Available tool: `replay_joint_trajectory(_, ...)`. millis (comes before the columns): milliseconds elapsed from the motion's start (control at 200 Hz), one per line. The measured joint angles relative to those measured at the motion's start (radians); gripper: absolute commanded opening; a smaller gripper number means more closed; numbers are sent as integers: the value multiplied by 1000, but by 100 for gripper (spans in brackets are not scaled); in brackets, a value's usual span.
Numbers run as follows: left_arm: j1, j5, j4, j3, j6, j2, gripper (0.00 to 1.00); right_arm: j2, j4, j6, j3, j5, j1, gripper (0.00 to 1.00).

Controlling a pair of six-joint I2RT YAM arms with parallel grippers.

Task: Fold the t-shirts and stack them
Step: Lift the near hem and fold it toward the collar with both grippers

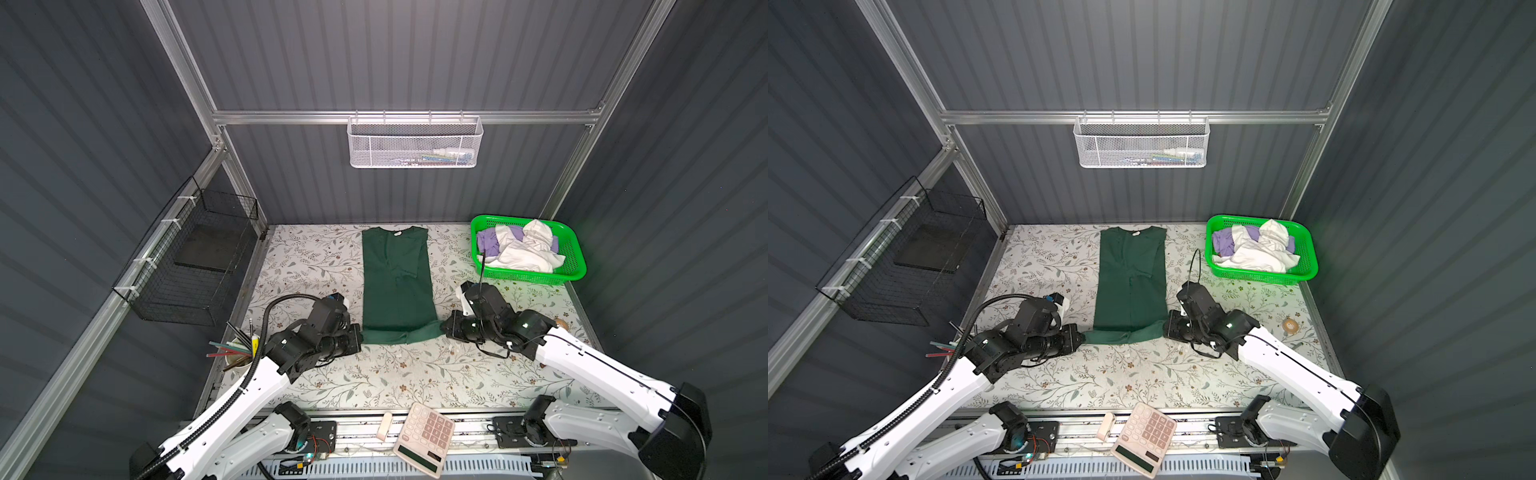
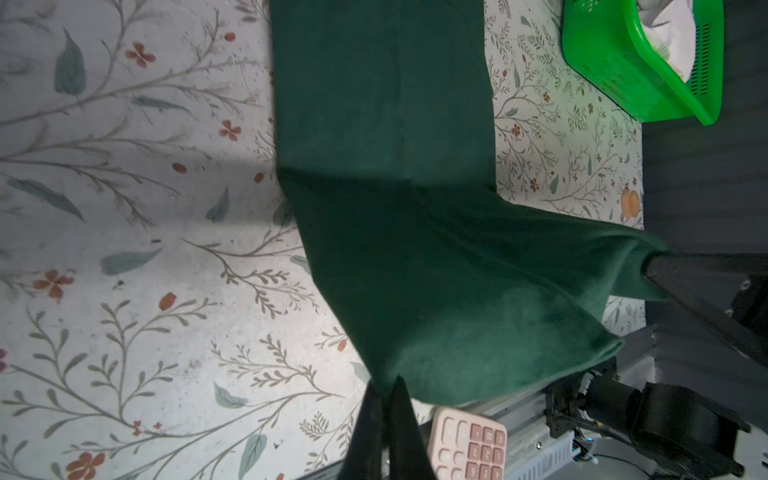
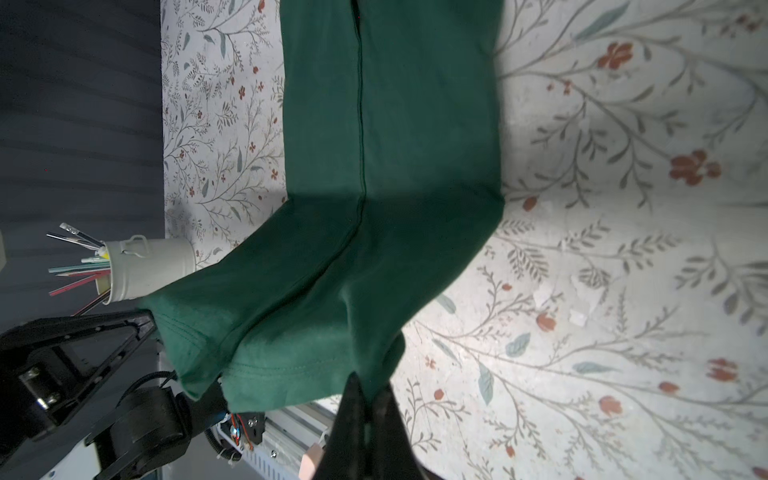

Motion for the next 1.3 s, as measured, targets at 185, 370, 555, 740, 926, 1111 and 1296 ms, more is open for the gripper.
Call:
replay_joint_trajectory(185, 0, -109, 51, 118, 52, 155, 0, 95, -1, -92, 97, -8, -64, 0)
replay_joint_trajectory(370, 9, -189, 71, 269, 125, 333, 0, 183, 9, -167, 150, -37, -133, 0)
replay_joint_trajectory(555, 45, -222, 105, 338, 165, 462, 0, 295, 40, -236, 196, -88, -191, 0)
replay_joint_trajectory(740, 114, -225, 130, 342, 180, 525, 0, 428, 69, -290, 289, -138, -245, 0)
replay_joint_trajectory(926, 171, -209, 177, 369, 214, 601, 0, 554, 95, -332, 386, -177, -286, 0)
replay_joint_trajectory(1111, 201, -193, 237, 438, 255, 737, 0, 692, 102, -356, 472, -227, -321, 0)
replay_joint_trajectory(1296, 210, -202, 261, 498, 267, 871, 0, 811, 100, -362, 523, -248, -335, 0)
